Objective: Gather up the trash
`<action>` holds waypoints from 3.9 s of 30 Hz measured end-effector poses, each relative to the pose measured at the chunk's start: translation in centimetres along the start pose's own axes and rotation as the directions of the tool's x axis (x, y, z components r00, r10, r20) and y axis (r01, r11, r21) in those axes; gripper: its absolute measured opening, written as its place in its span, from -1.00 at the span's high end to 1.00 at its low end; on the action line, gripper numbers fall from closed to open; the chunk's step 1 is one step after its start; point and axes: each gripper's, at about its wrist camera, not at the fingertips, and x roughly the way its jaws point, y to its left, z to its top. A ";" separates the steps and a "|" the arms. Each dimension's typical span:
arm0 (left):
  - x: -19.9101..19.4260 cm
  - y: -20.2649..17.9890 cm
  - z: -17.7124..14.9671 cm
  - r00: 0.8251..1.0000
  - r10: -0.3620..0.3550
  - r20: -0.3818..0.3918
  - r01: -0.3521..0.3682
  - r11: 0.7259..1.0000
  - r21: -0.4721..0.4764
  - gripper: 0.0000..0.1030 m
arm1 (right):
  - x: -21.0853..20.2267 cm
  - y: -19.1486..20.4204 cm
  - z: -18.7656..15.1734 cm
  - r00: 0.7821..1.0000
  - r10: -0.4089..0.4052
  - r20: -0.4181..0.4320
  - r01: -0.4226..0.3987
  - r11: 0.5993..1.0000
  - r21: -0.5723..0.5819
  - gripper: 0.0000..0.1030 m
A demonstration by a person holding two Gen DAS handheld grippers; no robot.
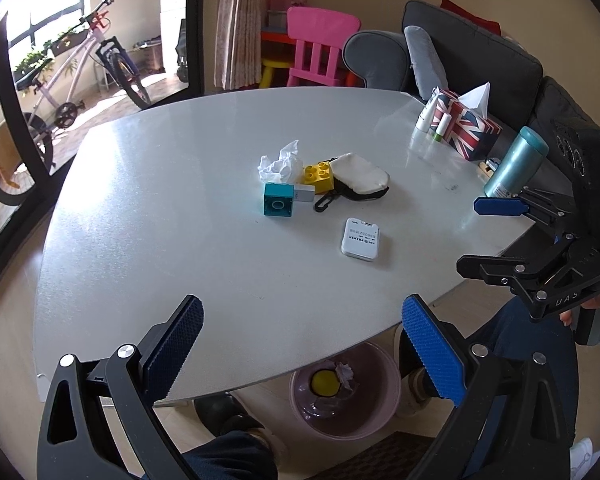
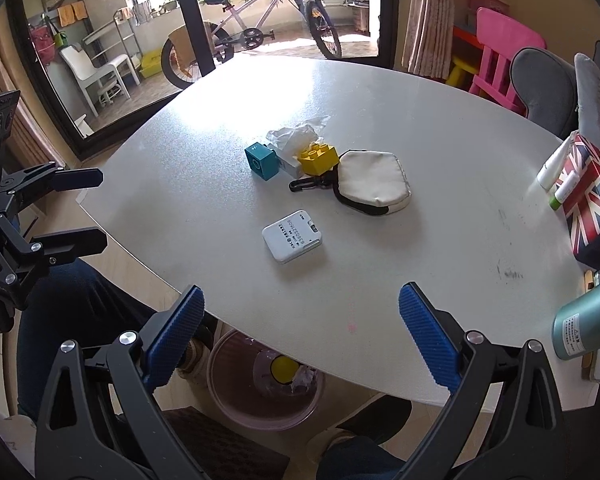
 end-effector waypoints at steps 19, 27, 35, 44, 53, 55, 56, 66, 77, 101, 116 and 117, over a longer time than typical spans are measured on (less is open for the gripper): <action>1.3 1.8 0.9 1.000 0.004 -0.011 -0.004 1.000 -0.024 -0.86 | 8.0 0.0 3.3 0.988 0.031 -0.152 -0.051 0.990 -0.131 -0.87; 1.6 2.2 0.9 1.000 0.004 -0.017 -0.005 0.999 -0.033 -0.86 | 10.5 0.6 3.6 0.979 0.056 -0.198 -0.094 0.977 -0.193 -0.75; 1.8 2.4 0.9 1.000 0.001 -0.022 -0.002 0.999 -0.042 -0.86 | 11.4 1.1 4.0 0.977 0.054 -0.208 -0.103 0.967 -0.234 -0.34; 2.0 2.5 1.0 1.000 -0.007 -0.021 0.006 0.999 -0.043 -0.86 | 10.9 1.0 3.8 0.981 0.029 -0.191 -0.075 0.968 -0.239 0.02; 2.4 2.5 1.6 1.000 -0.009 -0.010 0.009 0.999 -0.042 -0.86 | 9.3 0.2 3.7 0.988 0.036 -0.149 -0.059 0.986 -0.154 0.03; 2.6 2.5 1.9 1.000 -0.010 -0.006 0.010 0.999 -0.047 -0.86 | 8.8 -0.1 3.7 0.990 0.033 -0.134 -0.050 0.990 -0.130 0.03; 2.7 2.6 2.1 1.000 -0.011 -0.004 0.011 0.999 -0.049 -0.86 | 8.5 -0.4 3.8 0.991 0.030 -0.127 -0.044 0.992 -0.115 0.03; 4.7 2.3 4.0 1.000 -0.010 -0.007 0.009 0.999 -0.042 -0.86 | 5.4 -2.7 3.1 0.998 -0.013 -0.055 0.013 1.000 0.009 0.03; 7.9 2.2 6.0 0.999 0.011 -0.042 -0.013 1.000 -0.025 -0.86 | 4.0 -3.8 2.7 0.999 -0.033 -0.031 0.034 0.999 0.036 0.03; 13.4 2.5 7.7 0.990 0.026 -0.140 -0.026 1.000 0.004 0.36 | 4.0 -5.5 2.3 0.999 -0.046 -0.026 0.048 0.997 0.060 0.03; 9.7 1.7 6.9 0.996 0.007 -0.085 -0.005 1.000 0.021 0.37 | 3.0 -4.9 2.7 0.999 -0.053 0.001 0.053 0.997 0.060 0.03; 9.2 1.6 6.7 0.997 0.009 -0.079 -0.007 1.000 0.024 0.37 | 2.9 -4.7 2.7 0.999 -0.055 0.003 0.054 0.997 0.057 0.03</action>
